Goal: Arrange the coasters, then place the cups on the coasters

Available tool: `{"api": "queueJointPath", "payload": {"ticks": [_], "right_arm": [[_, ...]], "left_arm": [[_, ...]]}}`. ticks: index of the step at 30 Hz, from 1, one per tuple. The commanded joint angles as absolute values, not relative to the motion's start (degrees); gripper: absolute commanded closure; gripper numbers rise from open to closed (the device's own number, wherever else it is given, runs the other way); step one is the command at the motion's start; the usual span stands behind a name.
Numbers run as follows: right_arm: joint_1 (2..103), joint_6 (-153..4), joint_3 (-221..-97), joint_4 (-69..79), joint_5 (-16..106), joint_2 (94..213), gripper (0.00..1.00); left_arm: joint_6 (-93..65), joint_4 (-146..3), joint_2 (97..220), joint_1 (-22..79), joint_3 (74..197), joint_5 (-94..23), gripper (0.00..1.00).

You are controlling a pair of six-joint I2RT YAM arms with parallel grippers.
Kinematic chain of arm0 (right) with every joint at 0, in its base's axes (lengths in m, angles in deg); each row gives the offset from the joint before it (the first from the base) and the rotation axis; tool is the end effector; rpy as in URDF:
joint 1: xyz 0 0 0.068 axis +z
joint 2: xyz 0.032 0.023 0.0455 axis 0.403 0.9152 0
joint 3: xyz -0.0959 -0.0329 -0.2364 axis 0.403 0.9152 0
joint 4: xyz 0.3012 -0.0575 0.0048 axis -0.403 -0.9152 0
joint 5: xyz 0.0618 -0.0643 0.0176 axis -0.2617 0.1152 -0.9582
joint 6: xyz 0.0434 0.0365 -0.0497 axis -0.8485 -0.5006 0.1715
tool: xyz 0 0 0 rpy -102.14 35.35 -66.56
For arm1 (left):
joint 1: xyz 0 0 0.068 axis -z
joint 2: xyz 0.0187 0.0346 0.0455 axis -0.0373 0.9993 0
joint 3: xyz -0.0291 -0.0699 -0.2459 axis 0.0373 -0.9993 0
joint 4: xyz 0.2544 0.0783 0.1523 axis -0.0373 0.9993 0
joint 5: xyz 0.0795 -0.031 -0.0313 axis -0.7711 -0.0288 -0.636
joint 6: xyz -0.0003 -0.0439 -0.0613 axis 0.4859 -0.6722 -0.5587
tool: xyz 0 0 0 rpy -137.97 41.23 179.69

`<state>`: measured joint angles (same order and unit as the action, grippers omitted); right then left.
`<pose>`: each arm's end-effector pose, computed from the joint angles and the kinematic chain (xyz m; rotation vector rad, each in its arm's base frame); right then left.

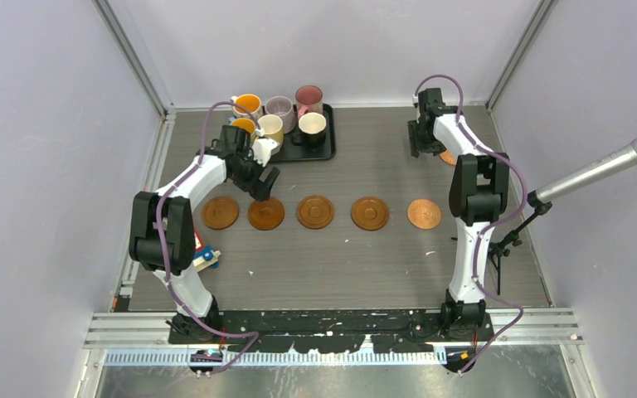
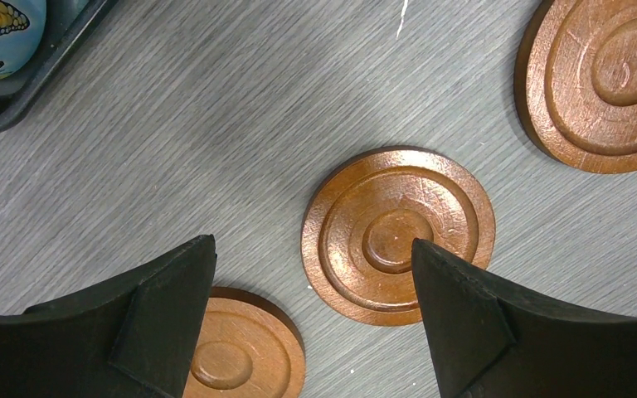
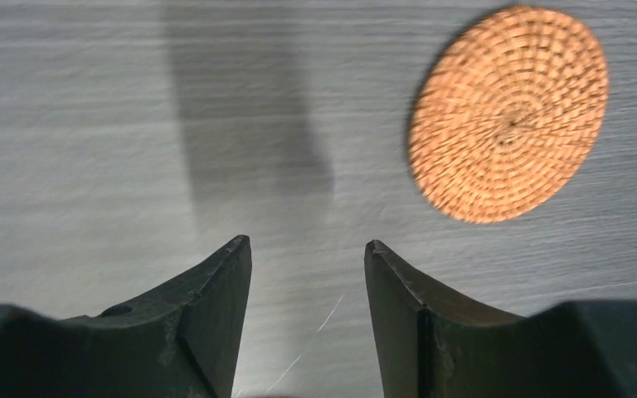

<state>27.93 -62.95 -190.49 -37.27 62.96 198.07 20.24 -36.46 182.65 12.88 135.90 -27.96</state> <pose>0.5257 0.0274 0.1604 -0.1420 2.6323 -0.2285 0.4056 -0.0945 0.1567 0.8371 2.4567 -0.2838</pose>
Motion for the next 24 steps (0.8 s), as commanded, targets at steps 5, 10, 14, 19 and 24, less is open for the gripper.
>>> {"api": "queueJointPath", "payload": {"ticks": [5, 10, 14, 19, 24], "right_arm": [[22.7, -63.2, -194.8, -24.9, 72.1, 201.4, 0.50], [21.2, -60.5, -197.5, -23.5, 72.0, 204.0, 0.54], [21.1, -57.3, -198.1, -23.1, 72.7, 206.3, 0.57], [20.6, -54.7, -197.1, -23.2, 73.1, 207.6, 0.61], [19.8, -53.2, -194.8, -25.9, 73.5, 207.5, 0.67]], "left_arm": [[19.0, -38.5, 181.0, 12.3, 135.2, -27.7, 0.11], [18.7, -38.8, 180.5, 12.2, 134.2, -27.8, 0.11], [18.8, -38.6, 180.7, 12.0, 134.6, -28.0, 0.11], [19.2, -38.0, 180.8, 11.8, 135.2, -28.1, 0.11], [19.6, -37.8, 180.6, 11.7, 135.4, -28.1, 0.11]]}}
